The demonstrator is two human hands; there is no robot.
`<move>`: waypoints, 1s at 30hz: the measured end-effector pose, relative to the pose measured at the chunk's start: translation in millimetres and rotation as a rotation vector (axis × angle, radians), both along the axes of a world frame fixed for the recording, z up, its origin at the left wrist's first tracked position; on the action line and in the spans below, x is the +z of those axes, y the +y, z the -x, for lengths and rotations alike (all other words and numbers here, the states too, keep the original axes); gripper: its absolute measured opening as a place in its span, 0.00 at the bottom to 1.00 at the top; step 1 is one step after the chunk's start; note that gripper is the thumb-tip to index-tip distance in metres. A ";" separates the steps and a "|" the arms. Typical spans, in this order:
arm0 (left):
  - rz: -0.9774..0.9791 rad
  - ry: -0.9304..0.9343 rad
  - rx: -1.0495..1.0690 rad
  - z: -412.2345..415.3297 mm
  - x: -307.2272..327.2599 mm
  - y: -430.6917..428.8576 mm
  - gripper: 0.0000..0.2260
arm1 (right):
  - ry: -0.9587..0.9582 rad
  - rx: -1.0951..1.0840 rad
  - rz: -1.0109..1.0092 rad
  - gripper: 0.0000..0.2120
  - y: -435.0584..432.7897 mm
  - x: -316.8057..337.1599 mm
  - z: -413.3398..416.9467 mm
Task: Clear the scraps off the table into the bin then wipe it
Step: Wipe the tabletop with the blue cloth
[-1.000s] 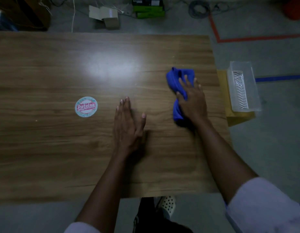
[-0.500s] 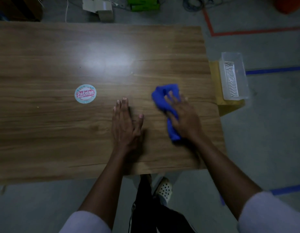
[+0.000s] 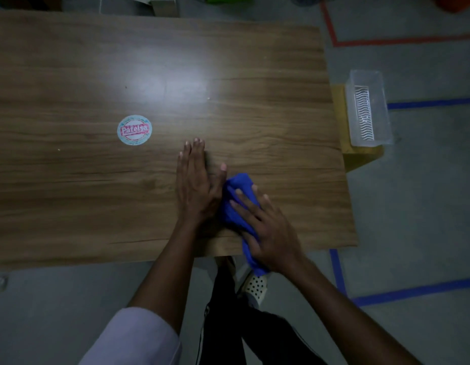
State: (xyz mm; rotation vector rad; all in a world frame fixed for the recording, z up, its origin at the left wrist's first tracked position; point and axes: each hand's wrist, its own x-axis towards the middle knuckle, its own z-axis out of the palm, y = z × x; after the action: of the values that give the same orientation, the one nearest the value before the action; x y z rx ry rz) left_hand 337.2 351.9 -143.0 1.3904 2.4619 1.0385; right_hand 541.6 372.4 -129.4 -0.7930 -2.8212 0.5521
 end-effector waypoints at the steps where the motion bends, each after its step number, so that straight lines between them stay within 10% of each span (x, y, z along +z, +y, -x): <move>1: -0.002 0.001 -0.002 -0.8 0.6 -0.6 0.32 | -0.019 -0.018 -0.003 0.33 9.5 -1.3 -14.6; 9: 0.043 0.032 -0.014 -0.7 -3.3 1.1 0.32 | 0.018 -0.571 -0.006 0.29 96.4 -8.7 13.3; 17: 0.083 0.031 -0.062 -19.8 -0.8 -24.6 0.31 | 0.067 -0.102 0.001 0.33 -12.5 -3.7 -3.6; 25: 0.102 0.101 -0.109 -50.2 -3.6 -40.7 0.31 | 0.202 -0.718 -0.001 0.25 13.5 -19.4 -100.8; 30: 0.059 0.023 -0.126 -52.3 -4.0 -36.2 0.29 | 0.246 -0.302 0.166 0.28 -28.3 -9.4 -45.8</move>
State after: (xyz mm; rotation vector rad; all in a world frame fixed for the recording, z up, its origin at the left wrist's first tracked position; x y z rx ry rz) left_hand 389.6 315.7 -147.0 1.5248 2.3651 0.9214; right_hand 587.4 344.0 -138.7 -1.0750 -2.3980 0.7787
